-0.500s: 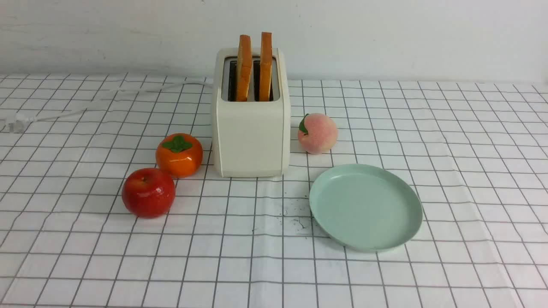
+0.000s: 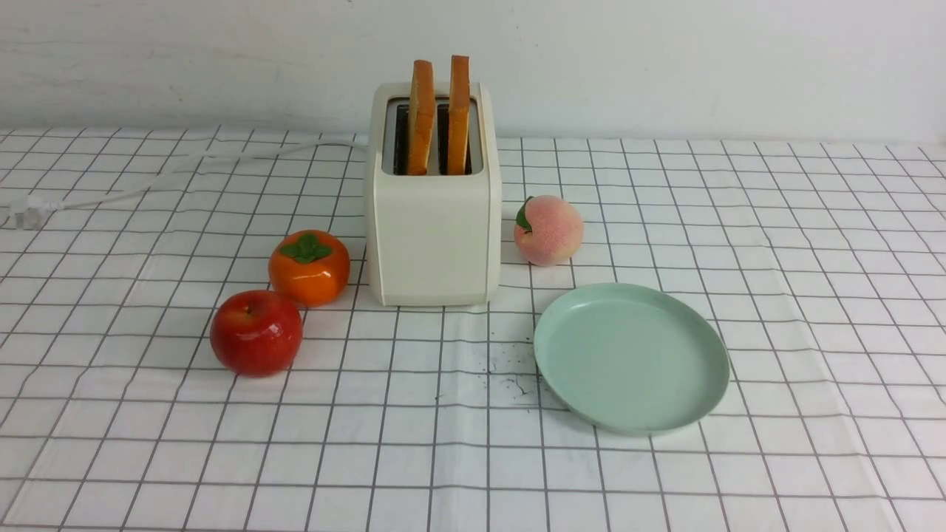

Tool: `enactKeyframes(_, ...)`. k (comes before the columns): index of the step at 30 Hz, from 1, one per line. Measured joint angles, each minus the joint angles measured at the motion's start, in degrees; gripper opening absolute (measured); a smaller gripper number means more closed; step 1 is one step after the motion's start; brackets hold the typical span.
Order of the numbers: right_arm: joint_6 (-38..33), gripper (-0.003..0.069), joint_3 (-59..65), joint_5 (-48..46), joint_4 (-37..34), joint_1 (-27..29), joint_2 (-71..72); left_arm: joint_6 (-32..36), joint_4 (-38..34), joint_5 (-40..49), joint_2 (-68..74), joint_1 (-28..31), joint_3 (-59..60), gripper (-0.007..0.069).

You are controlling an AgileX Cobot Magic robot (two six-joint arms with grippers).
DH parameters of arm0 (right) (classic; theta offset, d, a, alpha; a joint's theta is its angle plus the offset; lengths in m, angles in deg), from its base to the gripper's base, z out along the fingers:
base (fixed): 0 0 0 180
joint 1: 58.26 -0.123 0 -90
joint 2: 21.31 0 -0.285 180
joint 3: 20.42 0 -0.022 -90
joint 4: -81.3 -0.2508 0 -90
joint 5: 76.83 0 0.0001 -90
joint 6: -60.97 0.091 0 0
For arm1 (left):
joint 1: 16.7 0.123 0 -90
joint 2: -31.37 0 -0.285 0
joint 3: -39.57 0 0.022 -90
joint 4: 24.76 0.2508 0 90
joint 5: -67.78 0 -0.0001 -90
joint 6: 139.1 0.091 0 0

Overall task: Take toasted bread from bread machine on white checkered table place on plate.
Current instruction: 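Reach for a toast slice standing in the toaster with the left gripper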

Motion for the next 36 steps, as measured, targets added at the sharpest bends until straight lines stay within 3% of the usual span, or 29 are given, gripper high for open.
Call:
enactKeyframes(23,0.0,0.024,0.0,0.0,0.0,0.0,0.0,-0.1,-0.4,-1.2,0.0,0.0,0.0,0.0225)
enactKeyframes(27,0.0,0.024,0.0,0.0,0.0,0.0,0.0,-4.9,-10.4,-9.4,0.0,0.0,0.0,0.0227)
enactKeyframes(28,0.0,0.024,0.0,0.0,0.0,0.0,0.0,-7.8,-16.8,-13.4,0.0,0.0,0.0,0.0229)
enactKeyframes(29,0.0,0.024,0.0,0.0,0.0,0.0,0.0,-8.5,-17.6,-14.0,0.0,0.0,0.0,0.0229)
enactKeyframes(31,0.0,0.024,0.0,0.0,0.0,0.0,0.0,-11.1,-27.0,-20.7,0.0,0.0,0.0,0.0233)
enactKeyframes(36,0.0,0.024,0.0,0.0,0.0,0.0,0.0,-11.5,-35.6,-27.1,0.0,0.0,0.0,0.0232)
